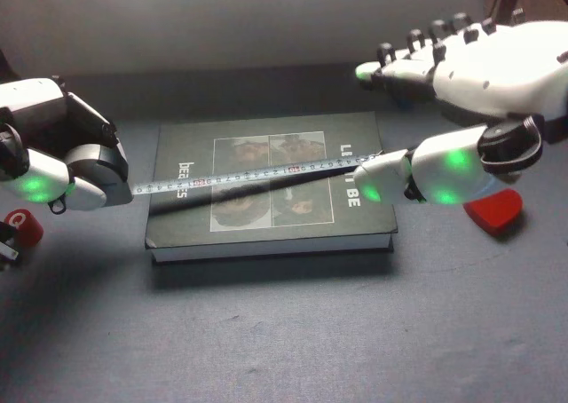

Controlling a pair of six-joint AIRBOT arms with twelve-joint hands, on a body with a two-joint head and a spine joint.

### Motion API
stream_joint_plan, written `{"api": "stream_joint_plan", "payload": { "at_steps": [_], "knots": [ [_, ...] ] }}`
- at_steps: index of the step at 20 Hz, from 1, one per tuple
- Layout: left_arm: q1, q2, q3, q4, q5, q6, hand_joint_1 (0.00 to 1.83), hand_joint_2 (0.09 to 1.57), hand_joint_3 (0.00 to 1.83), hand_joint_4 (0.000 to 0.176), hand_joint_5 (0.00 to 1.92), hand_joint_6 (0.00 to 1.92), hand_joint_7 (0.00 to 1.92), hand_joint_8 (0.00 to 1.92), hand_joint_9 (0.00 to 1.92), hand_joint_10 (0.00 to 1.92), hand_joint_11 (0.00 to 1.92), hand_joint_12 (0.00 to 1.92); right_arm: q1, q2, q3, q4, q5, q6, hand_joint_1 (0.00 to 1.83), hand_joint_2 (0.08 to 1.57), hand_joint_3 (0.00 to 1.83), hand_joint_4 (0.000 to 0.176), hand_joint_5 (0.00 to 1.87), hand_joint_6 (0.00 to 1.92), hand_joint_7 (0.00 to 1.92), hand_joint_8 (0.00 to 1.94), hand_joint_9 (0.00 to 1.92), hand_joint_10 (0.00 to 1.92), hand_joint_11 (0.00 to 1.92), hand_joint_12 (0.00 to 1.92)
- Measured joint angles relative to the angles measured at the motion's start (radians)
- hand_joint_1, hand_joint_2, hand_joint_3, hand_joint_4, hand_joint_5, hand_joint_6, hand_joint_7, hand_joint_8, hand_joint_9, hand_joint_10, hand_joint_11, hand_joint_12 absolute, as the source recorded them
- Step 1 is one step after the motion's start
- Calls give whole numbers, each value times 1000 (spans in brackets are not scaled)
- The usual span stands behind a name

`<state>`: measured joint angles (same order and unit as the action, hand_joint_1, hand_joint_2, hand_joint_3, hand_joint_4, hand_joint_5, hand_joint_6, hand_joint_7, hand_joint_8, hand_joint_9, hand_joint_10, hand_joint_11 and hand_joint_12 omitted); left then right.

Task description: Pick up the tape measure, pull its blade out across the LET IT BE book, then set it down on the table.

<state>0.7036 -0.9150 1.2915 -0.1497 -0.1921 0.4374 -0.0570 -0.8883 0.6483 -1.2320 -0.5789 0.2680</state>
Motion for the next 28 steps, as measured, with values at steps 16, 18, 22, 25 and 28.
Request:
{"api": "stream_joint_plan", "payload": {
  "at_steps": [16,18,22,25,28],
  "knots": [
    [62,-16,9,34,-43,-69,1378,1114,0,0,907,862,1023,969,908,1304,918,1196,11,-2,-12,3,6,-3,143,1076,0,69,49,4,67,4,59,4,0,484],
    [62,-16,11,35,-43,-69,1378,1113,0,0,906,868,1026,961,910,1301,913,1195,11,-2,-12,2,6,-3,148,1079,0,70,52,4,71,4,62,4,0,490],
    [62,-16,11,37,-46,-69,1378,1114,0,0,893,880,1028,959,910,1301,924,1197,11,-2,-12,2,8,-3,148,1082,2,69,52,4,71,3,63,4,0,492],
    [61,-16,11,37,-47,-69,1376,1120,0,0,872,917,1005,978,918,1302,902,1182,11,-2,-12,2,13,-3,147,1087,3,70,53,3,70,3,63,3,0,492],
    [39,-15,8,57,-40,-66,1378,1117,0,0,900,876,993,996,923,1299,909,1160,11,-2,-12,2,14,-3,157,1085,0,69,58,4,75,3,66,3,0,508]
  ]
}}
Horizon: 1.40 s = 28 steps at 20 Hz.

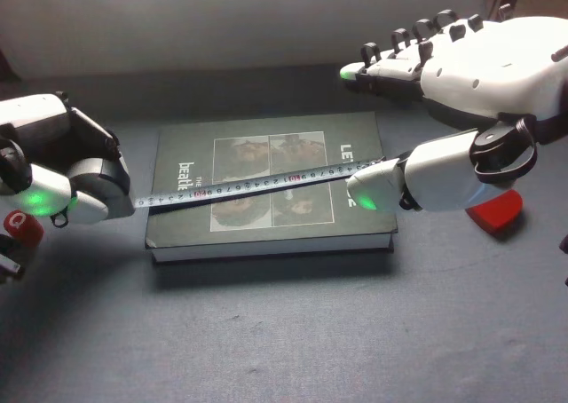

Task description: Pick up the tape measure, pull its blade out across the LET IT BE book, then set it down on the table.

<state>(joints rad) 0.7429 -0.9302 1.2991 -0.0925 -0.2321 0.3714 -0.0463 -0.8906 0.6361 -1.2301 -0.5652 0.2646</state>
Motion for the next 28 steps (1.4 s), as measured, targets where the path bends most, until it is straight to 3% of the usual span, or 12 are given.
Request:
{"api": "stream_joint_plan", "payload": {
  "at_steps": [2,7,15,17,20,28],
  "knots": [
    [-42,11,-27,-18,12,51,1377,1117,0,0,902,874,993,998,922,1300,906,1158,0,0,-2,0,3,0,161,1083,0,69,59,4,76,3,66,2,0,509],
    [-125,66,-129,-169,64,221,1377,1115,0,0,905,902,997,980,925,1290,903,1156,0,2,-13,0,8,0,170,1082,0,70,56,1,85,5,73,4,0,499],
    [-122,224,-357,-561,89,584,1377,1119,0,0,883,892,1005,995,912,1302,927,1171,0,6,-29,0,7,-4,193,1073,0,70,57,0,97,2,82,2,0,534],
    [-73,246,-410,-598,76,599,1380,1109,0,0,938,833,1009,983,922,1285,920,1183,0,6,-35,0,5,-6,194,1074,0,70,57,0,97,1,83,1,0,494],
    [3,247,-428,-606,70,586,1380,1111,0,0,920,842,1013,980,921,1294,928,1175,0,6,-43,0,2,-11,191,1085,3,69,56,0,94,0,84,1,0,496],
    [112,152,-346,-565,-40,464,1378,1116,0,0,912,869,1005,995,903,1308,912,1186,0,12,-61,0,8,-16,193,1075,0,68,56,0,101,3,87,1,0,500]
  ]
}}
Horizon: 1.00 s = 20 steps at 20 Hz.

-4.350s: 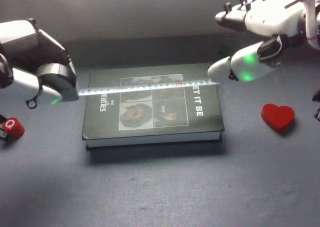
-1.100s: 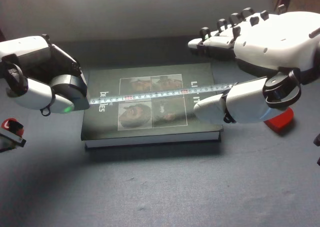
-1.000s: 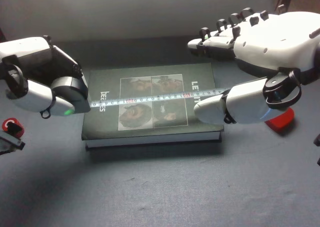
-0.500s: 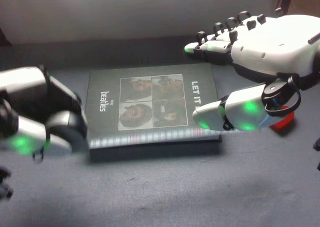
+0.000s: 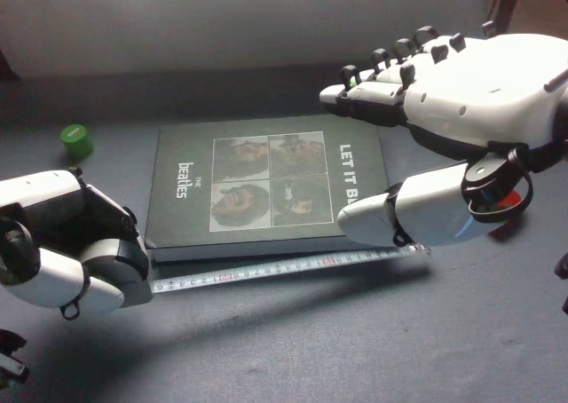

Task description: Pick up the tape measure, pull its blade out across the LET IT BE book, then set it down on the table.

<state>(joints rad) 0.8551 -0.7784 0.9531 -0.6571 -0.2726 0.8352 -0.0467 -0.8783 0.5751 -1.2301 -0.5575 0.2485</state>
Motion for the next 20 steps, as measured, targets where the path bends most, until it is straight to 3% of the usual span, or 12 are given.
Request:
{"api": "stream_joint_plan", "payload": {
  "at_steps": [5,10,11,12,13,14,15,17,18,20],
  "knots": [
    [47,-18,35,33,-26,-47,1377,1118,1,0,899,881,997,996,908,1315,899,1220,0,0,0,0,2,-3,208,1064,0,67,57,0,111,3,96,2,0,559],
    [70,-25,41,47,-43,-67,1368,1140,1,0,821,1026,965,1025,886,1337,884,1222,0,2,0,0,2,-4,217,1060,0,68,61,2,116,4,101,4,0,561],
    [71,-30,41,47,-44,-67,1238,1152,3,0,834,1097,960,1109,858,1086,856,1206,0,2,-1,0,3,-4,218,1060,0,68,62,2,116,3,101,3,0,561],
    [75,-39,39,51,-62,-68,1041,1185,0,30,836,1185,849,745,803,742,681,1174,0,2,-2,0,6,-8,219,1062,0,68,62,2,117,3,102,3,0,561],
    [75,-40,39,50,-62,-68,1041,1185,0,30,836,1185,849,745,803,742,681,1174,0,2,-2,0,6,-9,219,1062,0,68,62,2,117,3,102,3,0,561],
    [75,-41,39,51,-61,-67,761,1157,0,0,813,612,883,471,821,615,628,1116,0,2,-2,0,7,-9,218,1063,0,68,62,2,118,3,102,3,0,562],
    [75,-41,39,51,-60,-68,761,1157,0,0,813,612,883,471,821,615,628,1116,0,2,-2,0,7,-10,218,1063,0,68,62,2,118,3,102,3,0,562],
    [75,-40,35,51,-63,-66,567,1087,0,0,907,59,970,85,860,279,528,996,0,2,-2,0,7,-10,217,1065,0,68,66,3,113,1,105,3,0,563],
    [75,-40,34,48,-63,-71,538,1079,1,0,918,6,991,18,899,168,518,965,0,2,-2,0,7,-10,217,1065,0,68,66,2,115,2,105,3,0,565],
    [74,-40,32,48,-72,-71,529,1061,0,0,902,0,972,5,893,147,515,960,0,2,-2,0,10,-10,216,1075,4,68,63,1,120,3,109,4,0,568]
  ]
}}
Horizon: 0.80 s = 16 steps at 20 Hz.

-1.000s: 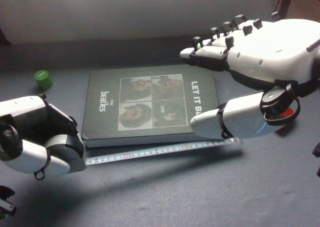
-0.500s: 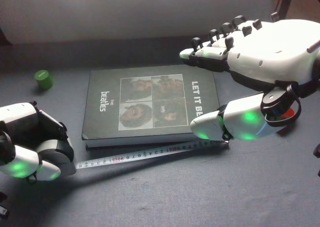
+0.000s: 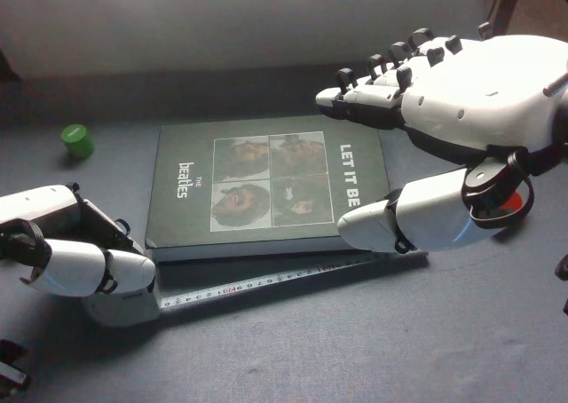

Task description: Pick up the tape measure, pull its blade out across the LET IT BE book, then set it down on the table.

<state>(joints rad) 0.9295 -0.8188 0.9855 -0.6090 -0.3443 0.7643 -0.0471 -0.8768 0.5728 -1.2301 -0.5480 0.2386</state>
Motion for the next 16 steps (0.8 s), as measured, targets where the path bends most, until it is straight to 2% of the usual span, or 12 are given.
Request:
{"api": "stream_joint_plan", "payload": {
  "at_steps": [5,11,12,13,14,15,16],
  "knots": [
    [-18,8,2,18,4,1,522,1053,0,0,869,2,926,0,868,121,498,954,0,0,0,0,0,-1,216,1079,4,68,57,0,112,0,107,2,0,568],
    [-119,35,69,34,41,51,519,1050,0,0,867,0,940,5,882,115,496,954,0,0,0,0,1,-1,216,1079,3,68,57,0,110,0,106,1,0,563],
    [-166,35,87,42,69,85,518,1050,0,0,864,0,938,4,879,112,500,956,0,0,0,0,1,-2,217,1078,2,69,57,0,110,0,107,1,0,546],
    [-227,36,97,10,93,164,517,1050,0,0,858,0,925,0,869,105,499,956,0,0,0,0,1,-1,217,1078,2,68,57,0,110,0,107,1,0,541],
    [-307,37,100,-65,109,284,499,1060,2,0,850,0,917,0,864,99,497,957,0,0,0,0,4,-1,217,1078,2,68,57,0,109,0,107,1,0,539],
    [-380,37,97,-178,111,434,491,1065,4,0,852,2,915,0,863,97,493,956,0,0,0,0,6,-1,216,1079,2,68,58,0,114,2,106,0,0,538],
    [-402,37,92,-236,106,497,488,1066,4,0,855,3,915,0,864,95,493,956,0,0,0,0,6,-1,217,1077,0,63,89,7,149,9,123,5,0,592]
  ]
}}
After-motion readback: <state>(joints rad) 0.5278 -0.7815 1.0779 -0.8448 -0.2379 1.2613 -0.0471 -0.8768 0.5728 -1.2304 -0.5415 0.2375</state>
